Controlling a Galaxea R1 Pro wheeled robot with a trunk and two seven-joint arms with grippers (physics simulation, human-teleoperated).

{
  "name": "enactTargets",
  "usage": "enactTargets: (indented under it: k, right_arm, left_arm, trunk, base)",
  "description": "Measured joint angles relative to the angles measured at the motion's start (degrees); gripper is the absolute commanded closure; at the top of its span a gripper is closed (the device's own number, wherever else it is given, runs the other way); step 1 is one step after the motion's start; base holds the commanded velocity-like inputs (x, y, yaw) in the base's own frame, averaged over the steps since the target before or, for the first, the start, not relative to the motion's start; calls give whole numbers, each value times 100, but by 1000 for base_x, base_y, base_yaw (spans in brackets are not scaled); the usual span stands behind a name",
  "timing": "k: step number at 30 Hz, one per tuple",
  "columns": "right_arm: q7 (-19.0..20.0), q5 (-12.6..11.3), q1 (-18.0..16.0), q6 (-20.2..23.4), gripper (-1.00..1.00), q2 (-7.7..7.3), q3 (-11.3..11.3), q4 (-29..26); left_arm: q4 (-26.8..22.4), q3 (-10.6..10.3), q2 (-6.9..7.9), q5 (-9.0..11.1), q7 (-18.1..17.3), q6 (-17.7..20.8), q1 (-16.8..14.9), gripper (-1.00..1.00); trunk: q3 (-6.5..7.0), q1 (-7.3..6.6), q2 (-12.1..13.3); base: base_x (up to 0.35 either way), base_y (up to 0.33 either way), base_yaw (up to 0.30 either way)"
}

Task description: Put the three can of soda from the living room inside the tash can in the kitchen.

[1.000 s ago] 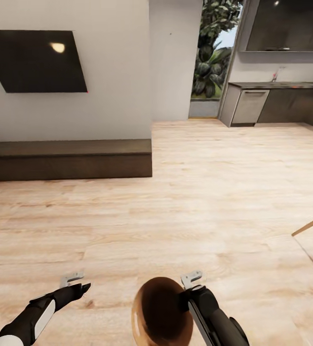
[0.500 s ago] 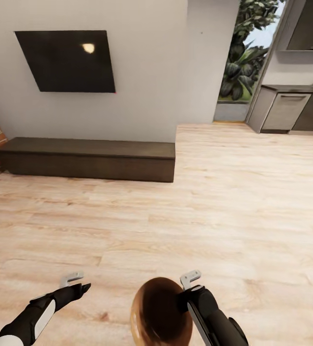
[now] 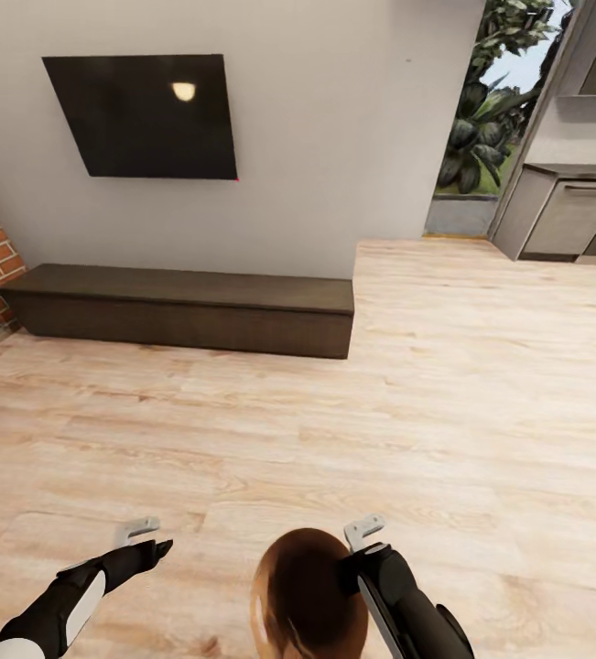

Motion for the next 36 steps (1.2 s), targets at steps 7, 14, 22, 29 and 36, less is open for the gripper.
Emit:
enactTargets:
  k: [7,14,22,29,36]
  right_arm:
    - [4,-16,1,-2,100,-21,-57,0]
    - [0,-11,-10,1,100,-65,-94,-51]
    - [71,168,-238,145,100,-832,-429,-342]
    - [106,1,-259,157,100,-963,-477,-398]
    - [101,-71,-262,147,100,-928,-479,-404]
  left_arm:
    - [2,20,6,4,-6,3,0,-100]
    - [57,64,45,43,-24,26,2,-100]
    - [72,60,20,4,1,12,2,-100]
    - [77,61,24,-5,-1,9,0,-100]
    - [79,61,24,-9,0,9,0,-100]
  trunk:
    - [0,0,0]
    - [0,0,0]
    - [1,0,0]
    - [0,0,0]
    - [0,0,0]
  base:
    - [259,170,0]
    - [113,240,0]
    - [17,263,0]
    - [1,275,57]
    - [0,276,218]
